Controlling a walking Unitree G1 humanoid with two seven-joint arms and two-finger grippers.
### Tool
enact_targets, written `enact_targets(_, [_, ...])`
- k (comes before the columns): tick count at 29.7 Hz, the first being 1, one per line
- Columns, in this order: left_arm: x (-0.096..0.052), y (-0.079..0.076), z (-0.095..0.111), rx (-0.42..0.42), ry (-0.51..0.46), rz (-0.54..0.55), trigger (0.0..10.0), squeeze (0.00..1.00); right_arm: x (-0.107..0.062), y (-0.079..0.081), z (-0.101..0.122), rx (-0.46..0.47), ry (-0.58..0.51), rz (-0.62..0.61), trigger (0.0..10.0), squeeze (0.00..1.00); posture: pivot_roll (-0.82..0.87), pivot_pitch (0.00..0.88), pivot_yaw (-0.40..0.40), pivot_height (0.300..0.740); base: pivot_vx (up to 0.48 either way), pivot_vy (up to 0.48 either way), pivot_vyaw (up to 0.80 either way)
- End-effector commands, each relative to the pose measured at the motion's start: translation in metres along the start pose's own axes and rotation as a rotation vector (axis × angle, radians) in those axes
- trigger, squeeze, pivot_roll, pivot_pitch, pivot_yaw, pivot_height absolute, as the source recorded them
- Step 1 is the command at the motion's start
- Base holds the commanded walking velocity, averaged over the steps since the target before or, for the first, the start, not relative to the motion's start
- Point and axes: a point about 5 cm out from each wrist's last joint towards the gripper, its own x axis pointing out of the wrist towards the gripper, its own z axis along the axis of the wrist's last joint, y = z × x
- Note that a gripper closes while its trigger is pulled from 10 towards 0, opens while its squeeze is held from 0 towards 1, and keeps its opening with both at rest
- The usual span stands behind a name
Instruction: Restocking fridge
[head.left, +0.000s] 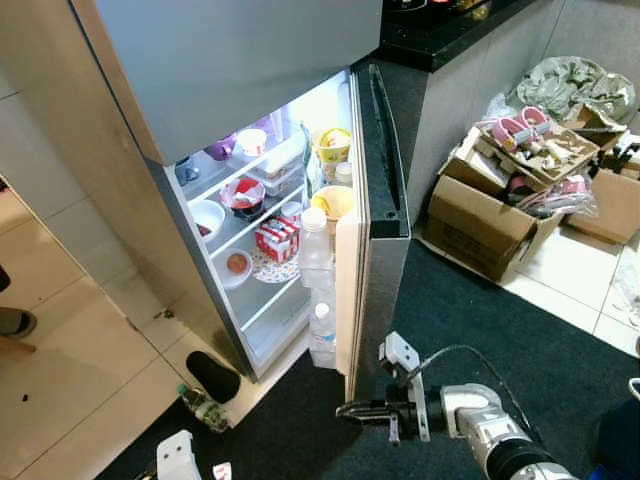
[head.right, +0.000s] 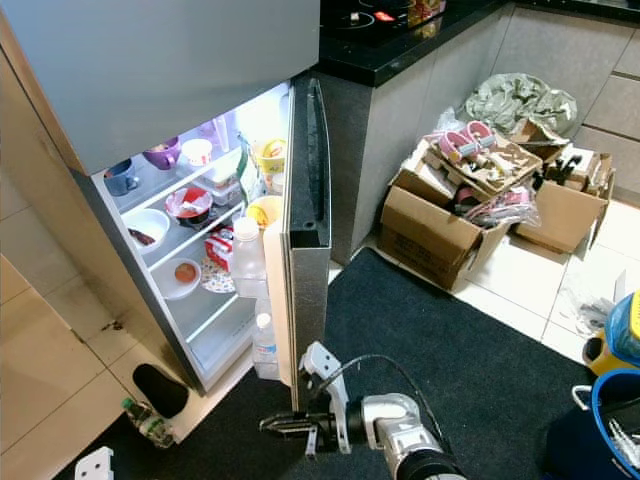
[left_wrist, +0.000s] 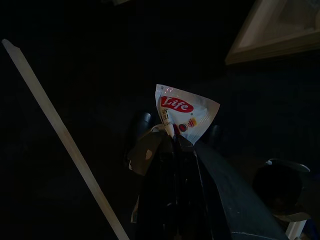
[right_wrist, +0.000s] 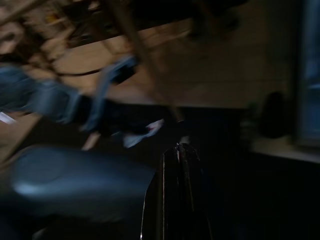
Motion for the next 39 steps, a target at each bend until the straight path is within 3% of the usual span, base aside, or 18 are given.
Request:
enact_targets(1, [-0.002, 0.006, -0.001, 0.012, 0.005, 0.02, 10.0, 0.0, 0.0, -0.003, 0.007, -0.029, -0.028, -0.044, 10.0, 0.0, -0.04, 0.0, 0.017, 0.74, 0.0, 0.0, 0.0])
enact_targets(7, [-0.001, 0.004, -0.001, 0.01, 0.004, 0.017, 10.0, 0.0, -0.003, -0.016, 0.021, -0.042, -0.1, -0.218, 10.0, 0.0, -0.04, 0.0, 0.016, 0.74, 0.0, 0.0, 0.0])
enact_targets(9, [-0.001, 0.003, -0.002, 0.01, 0.006, 0.014, 10.0, 0.0, -0.014, -0.03, 0.032, -0.047, -0.164, -0.418, 10.0, 0.0, -0.04, 0.0, 0.016, 0.74, 0.0, 0.0, 0.0])
enact_targets(11, [-0.001, 0.003, -0.002, 0.01, 0.007, 0.014, 10.0, 0.0, -0.018, -0.035, 0.035, -0.042, -0.186, -0.482, 10.0, 0.0, -0.04, 0.0, 0.016, 0.74, 0.0, 0.0, 0.0])
enact_targets(12, [-0.001, 0.002, -0.002, 0.009, 0.008, 0.013, 10.0, 0.0, -0.028, -0.042, 0.04, -0.025, -0.226, -0.578, 10.0, 0.0, -0.04, 0.0, 0.012, 0.74, 0.0, 0.0, 0.0])
enact_targets(19, [-0.001, 0.002, -0.003, 0.01, 0.009, 0.013, 10.0, 0.0, -0.046, -0.053, 0.045, 0.003, -0.27, -0.731, 10.0, 0.0, -0.04, 0.0, 0.01, 0.74, 0.0, 0.0, 0.0])
enact_targets(23, [-0.001, 0.002, -0.003, 0.013, 0.01, 0.011, 10.0, 0.0, -0.07, -0.063, 0.045, 0.034, -0.296, -0.918, 10.0, 0.0, -0.04, 0.0, 0.01, 0.74, 0.0, 0.0, 0.0])
enact_targets(27, [0.0, 0.001, -0.002, 0.014, 0.009, 0.008, 10.0, 0.0, -0.089, -0.069, 0.041, 0.068, -0.301, -1.069, 10.0, 0.0, -0.04, 0.0, 0.007, 0.74, 0.0, 0.0, 0.0])
enact_targets(33, [0.0, 0.001, -0.002, 0.017, 0.011, 0.006, 10.0, 0.0, -0.097, -0.069, 0.026, 0.104, -0.258, -1.103, 10.0, 0.0, -0.04, 0.0, 0.007, 0.74, 0.0, 0.0, 0.0])
enact_targets(39, [-0.001, 0.001, -0.004, 0.015, 0.015, 0.008, 10.0, 0.0, -0.11, -0.065, -0.01, 0.205, -0.137, -1.19, 10.0, 0.0, -0.04, 0.0, 0.008, 0.74, 0.0, 0.0, 0.0])
